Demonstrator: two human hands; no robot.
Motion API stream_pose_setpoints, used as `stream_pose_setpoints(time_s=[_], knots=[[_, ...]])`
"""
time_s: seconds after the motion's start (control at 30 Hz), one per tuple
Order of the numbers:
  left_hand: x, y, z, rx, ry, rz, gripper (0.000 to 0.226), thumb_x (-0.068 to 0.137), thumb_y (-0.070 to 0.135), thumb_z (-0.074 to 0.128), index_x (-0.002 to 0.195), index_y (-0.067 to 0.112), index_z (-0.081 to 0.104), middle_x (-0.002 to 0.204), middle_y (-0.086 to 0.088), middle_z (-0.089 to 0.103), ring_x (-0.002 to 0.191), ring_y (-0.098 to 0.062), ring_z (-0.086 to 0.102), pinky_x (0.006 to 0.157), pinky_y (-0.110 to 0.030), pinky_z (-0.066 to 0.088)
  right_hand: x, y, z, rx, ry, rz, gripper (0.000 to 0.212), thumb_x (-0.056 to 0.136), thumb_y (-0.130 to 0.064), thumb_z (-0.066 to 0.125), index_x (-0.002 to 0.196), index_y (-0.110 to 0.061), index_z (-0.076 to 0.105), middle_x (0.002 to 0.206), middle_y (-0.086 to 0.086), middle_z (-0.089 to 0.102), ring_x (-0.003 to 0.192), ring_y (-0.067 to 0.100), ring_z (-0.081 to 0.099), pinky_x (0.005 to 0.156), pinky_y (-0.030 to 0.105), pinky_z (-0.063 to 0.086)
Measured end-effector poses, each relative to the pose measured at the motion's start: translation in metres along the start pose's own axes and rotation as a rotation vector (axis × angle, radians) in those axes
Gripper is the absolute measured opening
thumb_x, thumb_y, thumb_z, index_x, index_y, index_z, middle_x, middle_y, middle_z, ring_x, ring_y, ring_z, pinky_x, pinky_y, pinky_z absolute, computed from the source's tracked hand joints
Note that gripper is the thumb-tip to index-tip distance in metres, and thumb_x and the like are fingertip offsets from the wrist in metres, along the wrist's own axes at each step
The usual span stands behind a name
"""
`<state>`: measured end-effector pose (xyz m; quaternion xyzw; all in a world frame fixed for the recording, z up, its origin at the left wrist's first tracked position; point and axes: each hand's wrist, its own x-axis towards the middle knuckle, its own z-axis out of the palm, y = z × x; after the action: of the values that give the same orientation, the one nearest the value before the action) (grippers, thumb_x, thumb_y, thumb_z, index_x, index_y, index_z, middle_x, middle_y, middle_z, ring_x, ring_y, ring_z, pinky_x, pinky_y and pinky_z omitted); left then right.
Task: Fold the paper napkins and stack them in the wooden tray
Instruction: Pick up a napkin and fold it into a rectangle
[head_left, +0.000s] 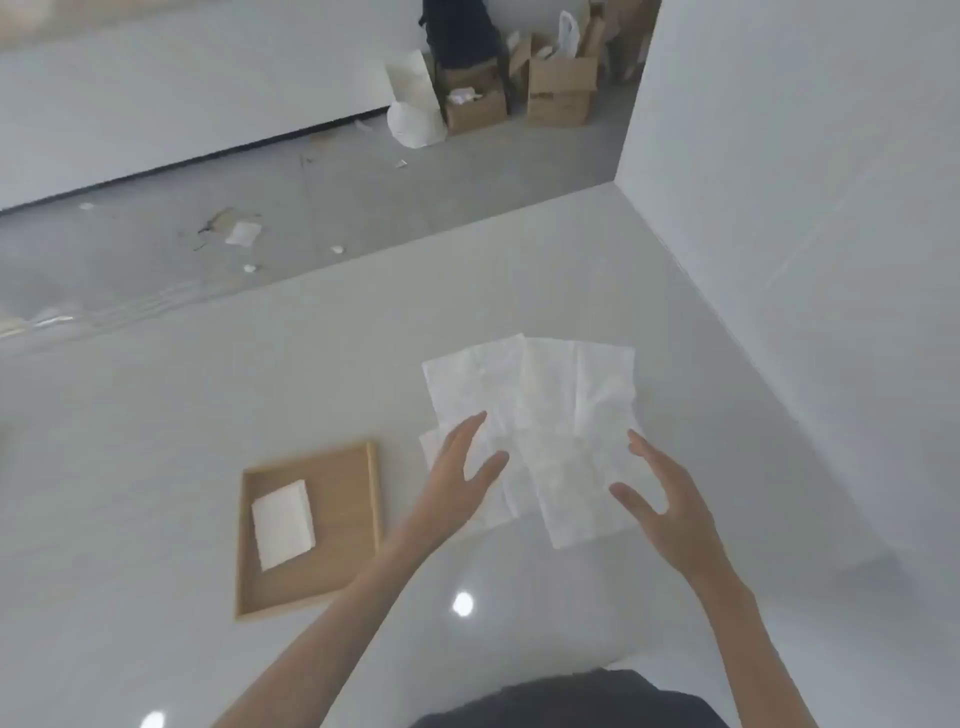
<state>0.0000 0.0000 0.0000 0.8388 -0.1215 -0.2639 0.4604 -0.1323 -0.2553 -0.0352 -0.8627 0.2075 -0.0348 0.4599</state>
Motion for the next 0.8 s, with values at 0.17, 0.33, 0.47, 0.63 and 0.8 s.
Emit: stream_pose_setpoints(time_s=[0.17,0.33,0.47,0.63,0.8], knots=[[0.078,0.022,0.036,0.217,-0.011,-0.032,0.056,0.1,0.048,0.055,0.15,0.029,0.041,0.155,0.009,0.043,0.143,-0.011,0.037,0.119,-0.036,0.028,0.041,0.028,-0.026,-0.101,-0.063,0.065,0.065,0.083,-0.078,0.053,0.143,-0.062,0.035,0.136,-0.031,0.053,0.127,-0.014,0.038,0.1,0.026,0.037],[0.181,0.028,0.051,0.509,-0.036,-0.056,0.04,0.104,0.04,0.05,0.139,0.022,0.057,0.14,0.002,0.062,0.128,-0.022,0.057,0.115,-0.044,0.033,0.113,0.038,-0.008,-0.107,-0.049,0.285,0.054,0.09,-0.063,0.06,0.138,-0.04,0.053,0.115,-0.024,0.062,0.116,0.004,0.053,0.085,0.031,0.04],[0.268,0.036,0.065,0.614,-0.025,-0.023,0.031,0.105,0.027,0.049,0.131,0.018,0.063,0.13,-0.002,0.068,0.121,-0.026,0.059,0.107,-0.038,0.036,0.159,0.049,0.017,-0.072,0.018,0.435,0.043,0.095,-0.049,0.061,0.131,-0.025,0.062,0.113,-0.009,0.07,0.115,0.018,0.062,0.089,0.037,0.049],[0.345,0.028,0.101,0.756,-0.194,0.044,0.033,0.105,0.024,0.051,0.135,0.016,0.058,0.133,-0.007,0.061,0.127,-0.029,0.049,0.107,-0.037,0.034,0.183,0.064,0.04,-0.05,0.154,0.529,0.03,0.096,-0.039,0.062,0.121,-0.023,0.067,0.096,-0.013,0.065,0.102,0.016,0.062,0.075,0.031,0.043],[0.372,0.012,0.128,0.844,-0.223,0.101,0.03,0.099,0.022,0.059,0.127,0.014,0.053,0.129,-0.009,0.052,0.124,-0.03,0.042,0.102,-0.036,0.033,0.188,0.071,0.049,-0.09,0.21,0.572,0.023,0.096,-0.036,0.061,0.116,-0.026,0.067,0.092,-0.017,0.061,0.1,0.014,0.057,0.074,0.029,0.036]])
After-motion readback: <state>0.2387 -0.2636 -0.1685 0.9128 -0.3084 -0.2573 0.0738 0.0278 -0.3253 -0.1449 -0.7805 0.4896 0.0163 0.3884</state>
